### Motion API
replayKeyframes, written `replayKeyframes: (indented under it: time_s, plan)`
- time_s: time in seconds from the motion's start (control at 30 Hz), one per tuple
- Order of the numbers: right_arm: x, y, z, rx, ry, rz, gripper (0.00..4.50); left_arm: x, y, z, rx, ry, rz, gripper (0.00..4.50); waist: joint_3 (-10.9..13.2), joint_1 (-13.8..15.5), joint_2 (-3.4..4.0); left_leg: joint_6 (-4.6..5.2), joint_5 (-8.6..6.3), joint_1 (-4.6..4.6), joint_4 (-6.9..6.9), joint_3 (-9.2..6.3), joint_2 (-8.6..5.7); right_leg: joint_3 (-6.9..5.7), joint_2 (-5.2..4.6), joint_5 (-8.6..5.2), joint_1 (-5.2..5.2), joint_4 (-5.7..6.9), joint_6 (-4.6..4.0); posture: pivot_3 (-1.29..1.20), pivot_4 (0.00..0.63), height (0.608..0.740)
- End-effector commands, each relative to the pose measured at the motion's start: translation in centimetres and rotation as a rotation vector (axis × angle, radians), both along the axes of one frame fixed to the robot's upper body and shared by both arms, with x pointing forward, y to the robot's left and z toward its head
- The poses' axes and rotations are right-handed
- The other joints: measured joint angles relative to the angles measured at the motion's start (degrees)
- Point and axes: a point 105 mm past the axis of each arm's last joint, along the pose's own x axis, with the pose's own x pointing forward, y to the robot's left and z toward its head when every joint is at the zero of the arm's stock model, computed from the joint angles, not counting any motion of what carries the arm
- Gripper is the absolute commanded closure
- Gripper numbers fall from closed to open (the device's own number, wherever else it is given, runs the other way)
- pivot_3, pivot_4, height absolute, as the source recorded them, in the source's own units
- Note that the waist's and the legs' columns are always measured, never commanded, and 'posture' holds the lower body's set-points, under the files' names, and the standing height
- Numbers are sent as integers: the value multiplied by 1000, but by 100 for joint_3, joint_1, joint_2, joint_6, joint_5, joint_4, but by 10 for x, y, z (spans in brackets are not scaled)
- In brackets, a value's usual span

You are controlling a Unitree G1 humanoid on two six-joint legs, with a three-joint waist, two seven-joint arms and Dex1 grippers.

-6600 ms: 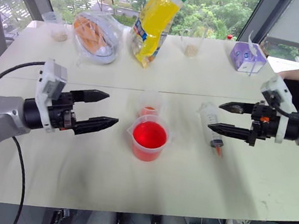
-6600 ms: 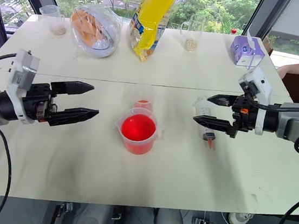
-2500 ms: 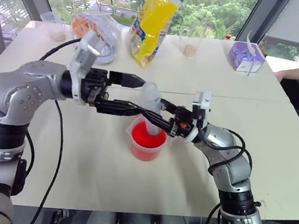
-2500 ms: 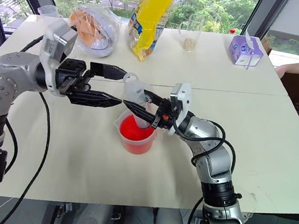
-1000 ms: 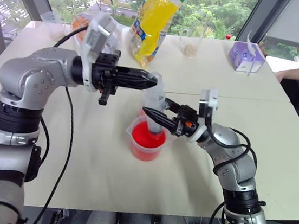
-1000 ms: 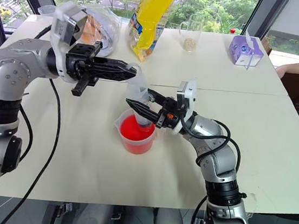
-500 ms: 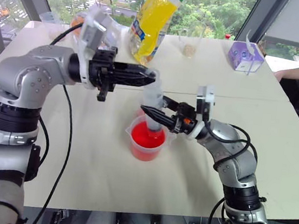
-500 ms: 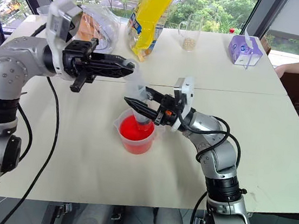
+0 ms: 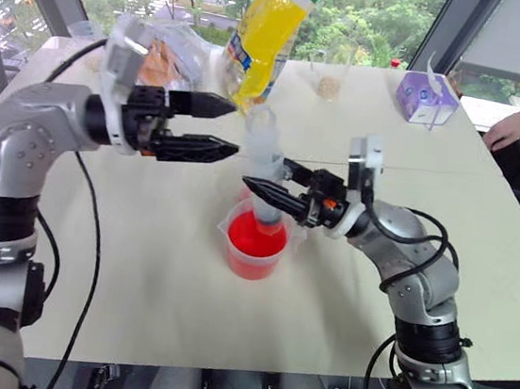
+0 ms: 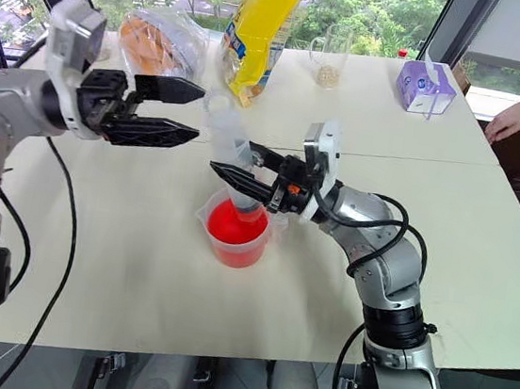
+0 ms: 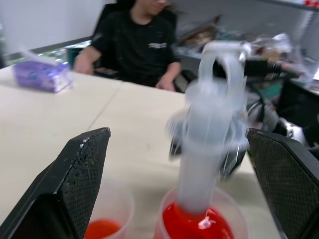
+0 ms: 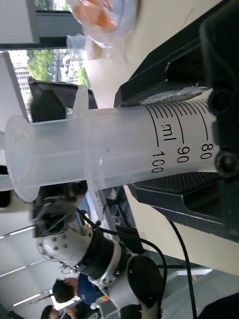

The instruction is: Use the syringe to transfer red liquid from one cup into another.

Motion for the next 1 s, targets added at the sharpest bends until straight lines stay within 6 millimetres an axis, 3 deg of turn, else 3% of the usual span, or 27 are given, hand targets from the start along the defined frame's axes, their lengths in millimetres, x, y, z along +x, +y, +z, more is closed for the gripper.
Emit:
replayKeyframes:
  time_s: [0.03,0.17,0.27,0.53,0.83,1.0]
  plan:
    - [-2,-4,39,75,-98,2,3071,-2,14,17,-19,-79,55,35,0,1,0,0,0,0,0,0,0,0,0,0,0,0,0,0,150,740]
    - [18,-6,65,111,-142,-20,3071,2,21,21,-33,-100,100,35,0,8,0,0,0,1,1,1,-1,0,-2,0,0,0,0,0,150,740]
    - [40,-2,70,107,-179,-36,3071,2,20,20,-33,-107,106,35,0,-3,0,0,0,0,1,2,-5,0,-1,0,0,0,0,0,150,740]
    - [77,10,35,75,-160,-80,3071,6,12,32,-88,-166,128,35,0,-4,1,0,0,-3,-1,5,-3,0,-3,0,-2,-1,0,0,150,740]
    - [81,15,23,77,-152,-96,3071,27,-13,57,-168,-243,139,35,1,-5,0,-4,3,-3,0,5,-5,-1,-4,1,-2,1,1,0,150,740]
    - [80,15,21,75,-153,-99,3071,41,-28,55,-178,-231,130,35,1,-8,0,-9,5,-2,0,6,-7,-1,-2,1,-2,3,1,0,150,740]
